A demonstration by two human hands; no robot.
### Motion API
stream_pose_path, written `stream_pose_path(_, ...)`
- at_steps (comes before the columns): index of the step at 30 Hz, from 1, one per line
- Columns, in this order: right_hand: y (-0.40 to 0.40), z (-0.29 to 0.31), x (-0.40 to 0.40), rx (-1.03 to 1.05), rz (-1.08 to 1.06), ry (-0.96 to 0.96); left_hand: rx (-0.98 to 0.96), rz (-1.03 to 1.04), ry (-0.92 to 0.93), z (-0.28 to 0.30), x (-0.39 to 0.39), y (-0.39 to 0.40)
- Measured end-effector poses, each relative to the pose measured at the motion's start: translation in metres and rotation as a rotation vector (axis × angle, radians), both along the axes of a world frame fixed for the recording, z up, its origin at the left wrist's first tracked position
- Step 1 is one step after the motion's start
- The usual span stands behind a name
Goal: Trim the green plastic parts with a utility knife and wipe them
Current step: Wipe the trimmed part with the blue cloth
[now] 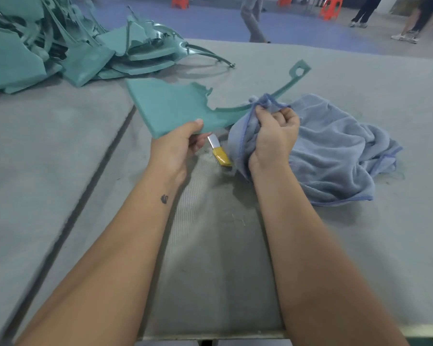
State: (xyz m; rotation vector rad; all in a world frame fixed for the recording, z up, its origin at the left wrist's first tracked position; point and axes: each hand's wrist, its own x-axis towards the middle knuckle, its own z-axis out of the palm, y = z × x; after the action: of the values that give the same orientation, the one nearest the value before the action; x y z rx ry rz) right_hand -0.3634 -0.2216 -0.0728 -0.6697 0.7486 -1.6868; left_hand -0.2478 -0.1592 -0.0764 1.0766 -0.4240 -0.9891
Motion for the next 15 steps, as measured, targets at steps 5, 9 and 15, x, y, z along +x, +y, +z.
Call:
stream_pose_path(5,-0.009,-0.003,-0.022,0.010,-0.073,0.012,0.090,-0.072,-0.069,-0.003,0.013,0.005)
stream_pose_path(9,-0.012,-0.004,-0.029,0.016,-0.048,-0.018,0.082,-0.073,-0.087,-0.006,0.012,0.003)
stream_pose_path(15,-0.001,-0.005,-0.005,-0.052,0.150,0.085,-0.047,-0.091,0.043,-0.007,0.001,0.001)
